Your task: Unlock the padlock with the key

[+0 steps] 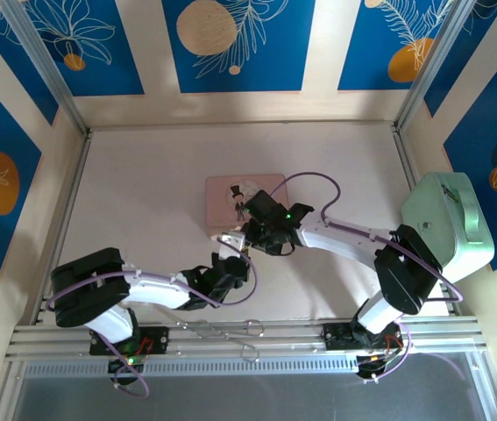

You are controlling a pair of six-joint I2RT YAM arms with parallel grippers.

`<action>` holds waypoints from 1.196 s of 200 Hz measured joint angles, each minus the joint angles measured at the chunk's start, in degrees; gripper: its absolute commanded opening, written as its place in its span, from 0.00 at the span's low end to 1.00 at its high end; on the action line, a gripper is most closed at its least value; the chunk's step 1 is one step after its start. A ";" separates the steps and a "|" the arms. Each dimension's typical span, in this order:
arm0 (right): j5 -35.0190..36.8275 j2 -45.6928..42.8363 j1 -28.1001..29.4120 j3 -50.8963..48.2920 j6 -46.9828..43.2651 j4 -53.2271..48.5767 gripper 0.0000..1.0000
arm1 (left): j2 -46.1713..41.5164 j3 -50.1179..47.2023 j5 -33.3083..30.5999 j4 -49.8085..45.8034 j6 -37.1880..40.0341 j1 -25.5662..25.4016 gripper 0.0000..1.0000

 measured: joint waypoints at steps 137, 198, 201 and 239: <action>-0.55 4.87 -1.18 5.29 3.13 -9.31 0.42 | 3.52 0.04 -2.43 2.86 1.09 0.02 0.00; 3.54 -3.54 -1.11 -3.48 5.01 2.51 0.47 | 4.13 0.31 -0.98 8.39 3.98 -0.15 0.00; 3.91 -3.89 -1.14 -3.56 5.16 2.69 0.47 | 4.13 0.33 -0.94 8.83 4.04 -0.17 0.00; 8.20 -5.11 -1.90 -3.61 9.01 7.15 0.43 | 4.15 0.55 1.31 12.17 6.69 -1.86 0.00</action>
